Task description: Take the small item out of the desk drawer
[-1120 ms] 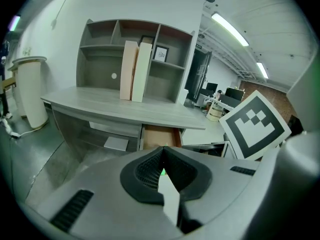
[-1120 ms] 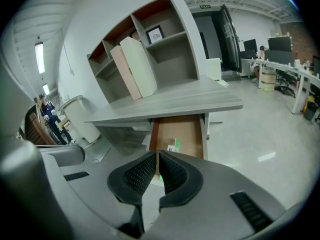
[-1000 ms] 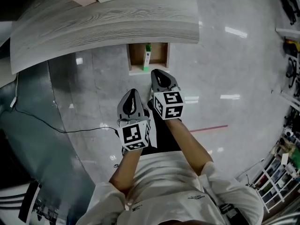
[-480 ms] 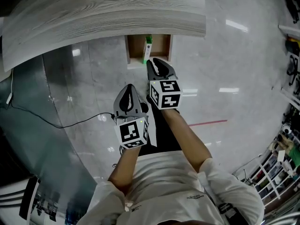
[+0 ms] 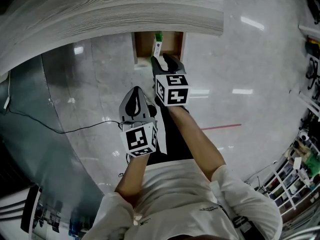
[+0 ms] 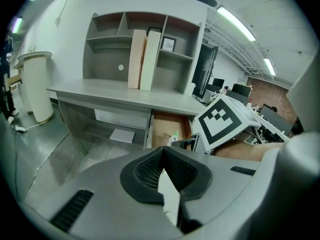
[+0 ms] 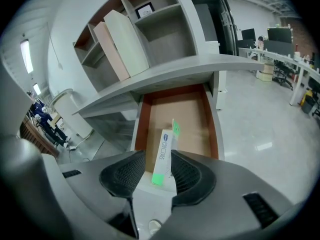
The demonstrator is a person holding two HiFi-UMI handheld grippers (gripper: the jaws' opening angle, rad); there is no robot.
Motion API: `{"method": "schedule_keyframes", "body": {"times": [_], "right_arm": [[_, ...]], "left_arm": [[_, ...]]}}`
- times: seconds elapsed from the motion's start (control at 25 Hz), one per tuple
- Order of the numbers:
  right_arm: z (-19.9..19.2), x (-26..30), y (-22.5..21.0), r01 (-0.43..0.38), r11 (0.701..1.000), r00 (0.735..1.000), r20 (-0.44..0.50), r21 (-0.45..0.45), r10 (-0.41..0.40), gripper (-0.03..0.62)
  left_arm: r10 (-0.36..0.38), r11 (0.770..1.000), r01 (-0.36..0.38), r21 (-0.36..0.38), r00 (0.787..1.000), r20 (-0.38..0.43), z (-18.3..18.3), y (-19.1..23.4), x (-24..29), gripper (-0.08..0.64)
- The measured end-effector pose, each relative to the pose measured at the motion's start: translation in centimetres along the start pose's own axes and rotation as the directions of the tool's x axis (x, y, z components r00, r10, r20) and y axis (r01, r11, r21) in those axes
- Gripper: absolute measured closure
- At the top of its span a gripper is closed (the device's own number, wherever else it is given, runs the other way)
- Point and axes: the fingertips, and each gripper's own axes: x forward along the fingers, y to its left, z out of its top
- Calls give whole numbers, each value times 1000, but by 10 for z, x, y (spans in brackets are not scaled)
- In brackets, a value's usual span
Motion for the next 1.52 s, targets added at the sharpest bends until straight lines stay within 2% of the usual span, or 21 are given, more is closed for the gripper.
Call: {"method": "schedule_keyframes", "body": {"times": [0.28,0.48,0.6,0.8,1.04,1.52], "right_arm": [[-8,17,-5,11,999,1000,-29,39,-10,407],[-7,27,-9,13,992,999,-42,128,-8,407],[-6,34,-9,20,989,999,-53,150,-13,408],[-7,41,-14,51,992,996,-73,114,-43,446],[-6,37,-17,56,992,995,-88,116,-46,470],[10,3,-13,12,994,1000,-22,104,-10,477]], "left_arm": [[16,1000,-16,-7,1000,-5,-3,7,6,545],[26,1000,-26,-12,1000,-14,-6,10,11,545],[31,999,-31,-15,999,-21,-7,11,13,545],[39,999,-40,-15,999,-22,-6,14,15,545],[47,999,-47,-9,999,-12,-1,17,13,545],[20,1000,-21,13,999,25,10,8,-7,545]]}}
